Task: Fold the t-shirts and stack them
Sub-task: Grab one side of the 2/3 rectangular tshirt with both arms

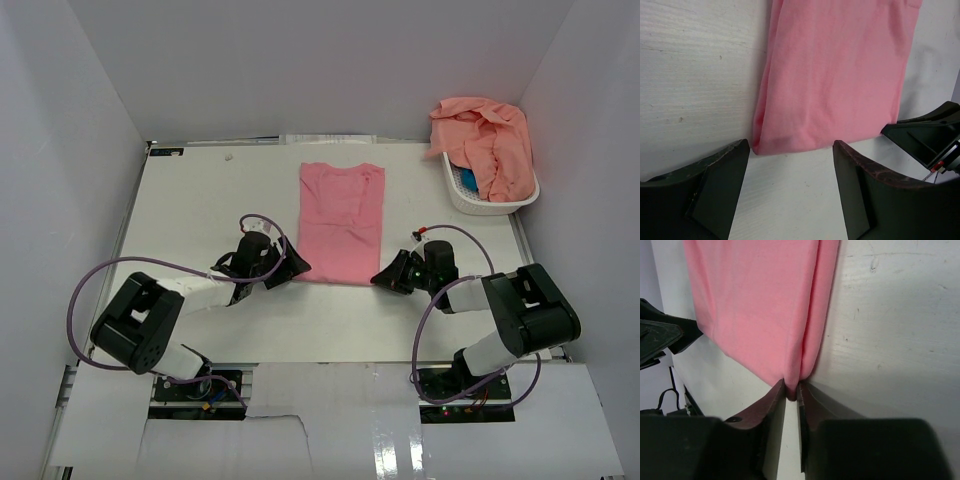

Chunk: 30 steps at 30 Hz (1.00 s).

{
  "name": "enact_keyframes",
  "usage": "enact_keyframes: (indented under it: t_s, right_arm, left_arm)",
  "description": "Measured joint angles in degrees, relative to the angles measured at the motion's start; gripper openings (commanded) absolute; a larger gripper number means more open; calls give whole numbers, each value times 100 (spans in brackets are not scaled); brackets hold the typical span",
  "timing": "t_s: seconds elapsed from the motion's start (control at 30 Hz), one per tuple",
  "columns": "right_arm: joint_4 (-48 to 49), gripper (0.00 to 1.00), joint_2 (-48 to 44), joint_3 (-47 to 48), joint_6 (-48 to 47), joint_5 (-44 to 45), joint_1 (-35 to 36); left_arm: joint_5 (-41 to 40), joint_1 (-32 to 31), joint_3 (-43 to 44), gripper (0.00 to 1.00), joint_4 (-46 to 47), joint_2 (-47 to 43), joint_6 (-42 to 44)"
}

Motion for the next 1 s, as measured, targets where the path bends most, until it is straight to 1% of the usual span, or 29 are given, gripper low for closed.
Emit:
enact_keyframes:
  t_s: [0.03, 0.07, 0.2, 0.33, 0.37, 0.43, 0.47, 0.53, 0.57, 0.7, 0.87, 1.0]
  right_arm:
    - [35, 14, 57, 9, -4, -15, -2]
    - [61, 8, 92, 13, -7, -22, 0]
    - [90, 8, 127, 17, -7, -33, 0]
    - [83, 8, 111, 17, -11, -24, 0]
    - [74, 8, 98, 15, -17, -17, 0]
    - [31, 8, 59, 11, -33, -2, 0]
    - [4, 8, 39, 9, -37, 9, 0]
    - [-48, 8, 4, 9, -52, 33, 0]
    - [-76, 8, -11, 9, -55, 33, 0]
    - [-109, 8, -33, 9, -72, 39, 0]
    - [-267, 8, -133, 11, -192, 44, 0]
    - [-715, 8, -402, 15, -459, 50, 9]
  left_arm:
    - [0, 0, 2, 79, 13, 11, -2]
    - [0, 0, 7, 79, 20, 28, -2]
    - [-4, 0, 37, 74, 13, 66, -4]
    - [-39, 4, 37, 66, -7, 101, -20]
    - [-50, 7, 39, 56, -7, 118, -26]
    - [-90, 9, 42, 47, -55, 166, -57]
    - [-96, 15, 44, 37, -70, 199, -48]
    - [-114, 20, 50, 23, -114, 262, -68]
    - [-111, 22, 52, 14, -118, 299, -85]
    - [-7, 22, 120, 0, -79, 435, -109]
    - [175, 22, 225, 0, 26, 601, -103]
    - [280, 22, 221, 0, -74, 557, -79]
